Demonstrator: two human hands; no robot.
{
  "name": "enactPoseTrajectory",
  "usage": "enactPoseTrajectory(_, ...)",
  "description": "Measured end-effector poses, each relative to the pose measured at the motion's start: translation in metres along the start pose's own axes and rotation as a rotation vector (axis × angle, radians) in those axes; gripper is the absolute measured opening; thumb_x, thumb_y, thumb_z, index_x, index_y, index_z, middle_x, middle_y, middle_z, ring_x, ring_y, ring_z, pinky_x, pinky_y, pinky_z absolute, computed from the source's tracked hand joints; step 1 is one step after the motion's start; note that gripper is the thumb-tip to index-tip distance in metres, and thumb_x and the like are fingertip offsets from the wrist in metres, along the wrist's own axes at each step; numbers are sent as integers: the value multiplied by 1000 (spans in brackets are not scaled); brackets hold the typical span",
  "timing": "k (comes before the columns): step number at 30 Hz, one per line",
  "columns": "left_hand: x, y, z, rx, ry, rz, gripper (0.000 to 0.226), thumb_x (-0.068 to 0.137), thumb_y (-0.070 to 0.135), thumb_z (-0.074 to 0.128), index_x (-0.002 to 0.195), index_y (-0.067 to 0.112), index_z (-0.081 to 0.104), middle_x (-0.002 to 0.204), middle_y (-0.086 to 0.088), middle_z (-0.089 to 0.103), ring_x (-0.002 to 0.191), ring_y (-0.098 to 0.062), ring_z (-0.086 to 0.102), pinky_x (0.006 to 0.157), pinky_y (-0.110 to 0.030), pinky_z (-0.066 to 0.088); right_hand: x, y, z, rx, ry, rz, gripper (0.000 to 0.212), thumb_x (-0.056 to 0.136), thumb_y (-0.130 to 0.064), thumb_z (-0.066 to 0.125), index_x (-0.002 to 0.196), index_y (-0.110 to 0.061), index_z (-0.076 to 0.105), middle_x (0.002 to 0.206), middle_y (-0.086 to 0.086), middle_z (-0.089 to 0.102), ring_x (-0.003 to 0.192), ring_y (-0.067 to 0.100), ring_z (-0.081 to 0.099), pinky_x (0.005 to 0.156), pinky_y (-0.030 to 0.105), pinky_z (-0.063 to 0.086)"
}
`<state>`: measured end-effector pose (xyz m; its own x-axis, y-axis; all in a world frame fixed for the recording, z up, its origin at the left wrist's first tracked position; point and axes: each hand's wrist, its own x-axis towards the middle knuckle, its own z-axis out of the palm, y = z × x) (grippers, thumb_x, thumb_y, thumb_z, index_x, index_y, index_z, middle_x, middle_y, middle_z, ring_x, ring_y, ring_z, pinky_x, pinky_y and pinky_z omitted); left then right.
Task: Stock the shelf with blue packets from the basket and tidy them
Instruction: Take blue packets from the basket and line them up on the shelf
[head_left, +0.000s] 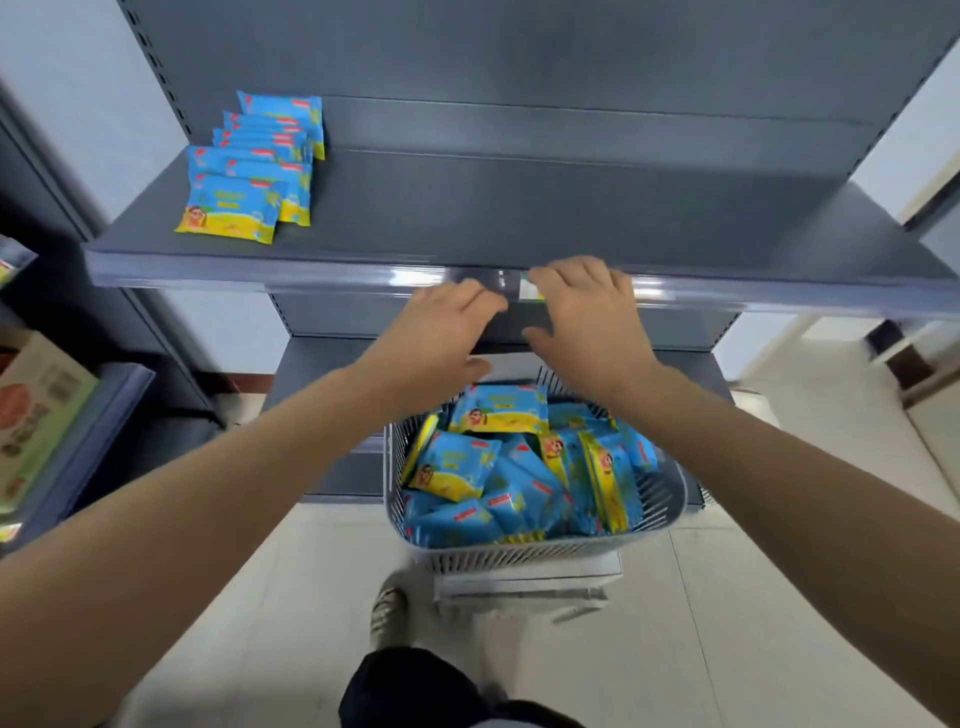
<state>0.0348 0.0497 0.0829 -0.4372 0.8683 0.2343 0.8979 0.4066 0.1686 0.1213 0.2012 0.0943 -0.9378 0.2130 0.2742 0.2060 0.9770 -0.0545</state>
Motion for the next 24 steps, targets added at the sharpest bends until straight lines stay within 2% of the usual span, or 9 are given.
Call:
enactPoseTrajectory(5,-12,-15,68,29,-300,-108,55,82,27,63,132,17,42,129,-6,46,121,-25,42,101,-41,33,-28,19,64,149,-387,10,47,86,-28,59,130,-18,47,131,5,53,123,26,43,100,38,33)
enactPoseTrajectory(8,-21,-24,100,69,-428,-142,55,82,24,63,132,15,42,125,-9,49,117,-28,46,99,-42,36,-44,19,94,185,-690,-40,39,88,-29,59,125,-17,53,125,6,57,115,28,52,88,36,43)
enactPoseTrajectory(11,-32,-31,125,53,-518,-176,53,81,21,64,130,14,44,125,-9,50,115,-28,47,96,-40,38,-60,15,121,204,-875,-64,41,88,-33,61,124,-14,54,122,5,56,112,27,52,79,32,39)
enactPoseTrajectory(15,-38,-38,146,29,-569,-212,52,83,18,64,131,16,45,129,-8,49,120,-27,44,98,-39,36,-72,8,144,273,-959,-25,41,85,-28,63,122,-11,55,107,7,57,102,28,54,76,34,42)
enactPoseTrajectory(18,-35,-41,154,17,-582,-234,52,84,16,63,132,16,43,129,-8,49,119,-27,45,98,-38,37,-70,12,145,318,-961,2,20,86,-26,63,91,-8,60,82,5,52,84,26,53,68,33,38)
enactPoseTrajectory(19,-32,-42,157,24,-583,-231,53,85,15,62,134,16,42,130,-9,49,119,-27,46,99,-38,38,-68,15,141,334,-958,9,20,86,-26,63,83,-6,59,77,4,51,79,24,50,66,32,36)
enactPoseTrajectory(20,-29,-43,159,29,-583,-225,55,85,14,61,136,17,40,132,-9,48,120,-28,46,100,-39,39,-65,19,137,347,-953,11,21,86,-25,63,84,-5,60,79,4,53,79,24,50,67,31,36)
enactPoseTrajectory(22,-23,-44,163,40,-597,-204,63,85,12,59,142,19,32,137,-9,45,123,-29,45,103,-40,37,-60,31,126,371,-936,20,29,86,-26,63,108,-7,63,103,7,62,94,26,55,75,30,39)
enactPoseTrajectory(24,-18,-45,167,66,-623,-186,73,84,9,60,146,22,24,141,-8,43,123,-29,45,104,-41,37,-55,43,112,389,-921,61,43,86,-28,62,127,-14,55,121,5,58,109,25,54,86,32,40)
